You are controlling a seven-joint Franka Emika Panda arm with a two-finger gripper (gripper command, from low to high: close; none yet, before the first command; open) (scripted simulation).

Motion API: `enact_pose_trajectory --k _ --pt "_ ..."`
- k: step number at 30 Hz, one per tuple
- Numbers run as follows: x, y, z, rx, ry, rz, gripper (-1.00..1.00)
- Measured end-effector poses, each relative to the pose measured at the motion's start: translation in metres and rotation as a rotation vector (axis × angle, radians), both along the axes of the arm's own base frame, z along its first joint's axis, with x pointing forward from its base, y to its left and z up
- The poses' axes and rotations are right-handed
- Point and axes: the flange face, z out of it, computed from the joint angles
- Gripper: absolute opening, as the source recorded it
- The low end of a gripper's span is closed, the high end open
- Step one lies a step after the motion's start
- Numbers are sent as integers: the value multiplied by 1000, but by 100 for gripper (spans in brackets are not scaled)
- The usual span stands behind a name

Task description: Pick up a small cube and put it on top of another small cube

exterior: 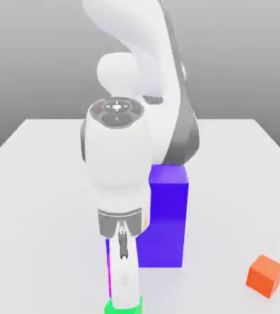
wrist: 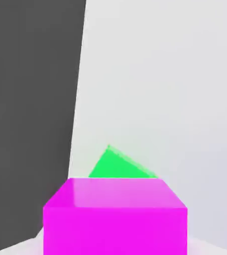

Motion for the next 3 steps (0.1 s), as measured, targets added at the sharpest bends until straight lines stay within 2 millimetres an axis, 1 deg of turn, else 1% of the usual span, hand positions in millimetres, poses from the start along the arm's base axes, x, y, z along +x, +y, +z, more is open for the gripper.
enact_pose_trajectory --k 3 --pt "0 0 0 0 0 0 100"
